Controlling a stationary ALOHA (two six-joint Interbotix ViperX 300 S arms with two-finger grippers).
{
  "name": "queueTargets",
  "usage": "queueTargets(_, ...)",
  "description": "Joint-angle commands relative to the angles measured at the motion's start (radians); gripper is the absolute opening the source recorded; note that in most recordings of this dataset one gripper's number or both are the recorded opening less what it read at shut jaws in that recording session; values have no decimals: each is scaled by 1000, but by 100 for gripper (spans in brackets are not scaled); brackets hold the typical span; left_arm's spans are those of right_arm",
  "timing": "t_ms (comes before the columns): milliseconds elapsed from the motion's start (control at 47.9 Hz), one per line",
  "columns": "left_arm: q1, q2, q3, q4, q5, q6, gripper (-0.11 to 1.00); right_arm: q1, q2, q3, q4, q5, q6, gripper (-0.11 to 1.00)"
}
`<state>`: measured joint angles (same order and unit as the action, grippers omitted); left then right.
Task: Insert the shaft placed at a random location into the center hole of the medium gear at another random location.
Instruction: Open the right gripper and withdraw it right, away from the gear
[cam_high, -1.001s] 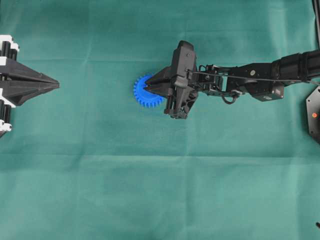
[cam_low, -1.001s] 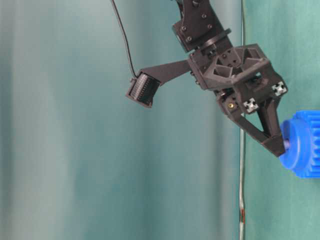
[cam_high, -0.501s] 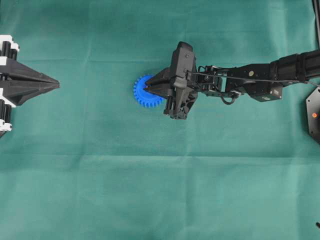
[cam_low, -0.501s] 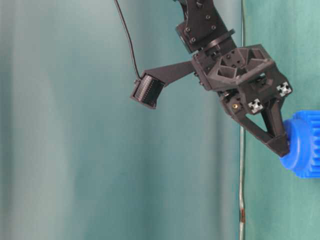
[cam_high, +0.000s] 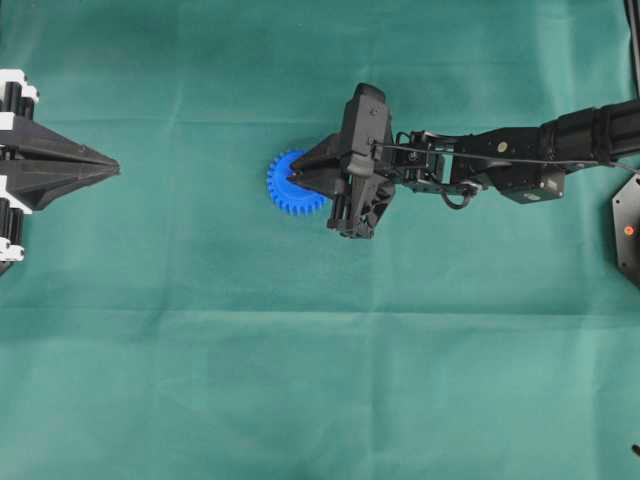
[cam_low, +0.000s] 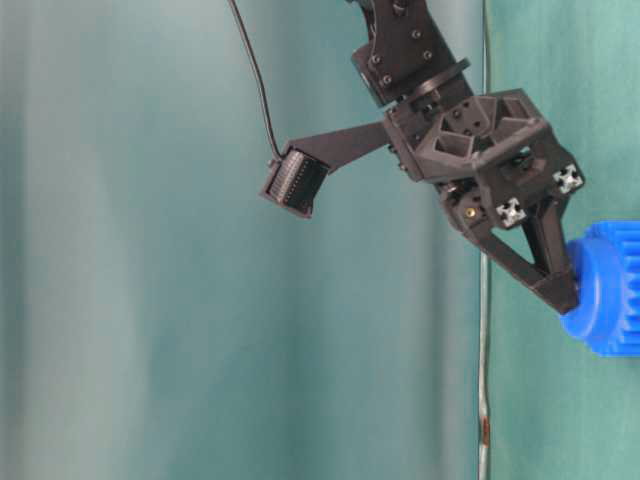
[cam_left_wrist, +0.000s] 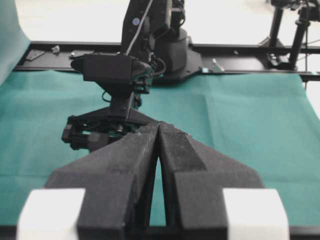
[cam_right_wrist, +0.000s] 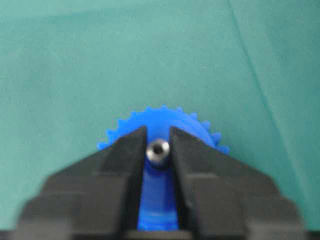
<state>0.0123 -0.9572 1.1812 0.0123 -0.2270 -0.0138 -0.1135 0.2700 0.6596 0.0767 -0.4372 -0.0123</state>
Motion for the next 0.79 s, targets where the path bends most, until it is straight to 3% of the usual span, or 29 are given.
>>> queueTargets(0, 3, 6, -18, 2, -5, 2, 0, 2, -15, -20, 2, -12, 9, 37)
queueTargets(104, 3, 6, -18, 2, -5, 0, 0, 2, -29, -21, 2, -9, 9, 69)
queueTargets(167, 3, 6, -18, 2, -6, 0, 0, 2, -46, -20, 2, -8, 9, 81)
queueTargets(334, 3, 5, -18, 2, -5, 0, 0, 2, -98, -8, 2, 6, 8, 73)
queueTargets(772, 3, 5, -18, 3, -5, 0, 0, 2, -187, 3, 2, 92, 9, 74)
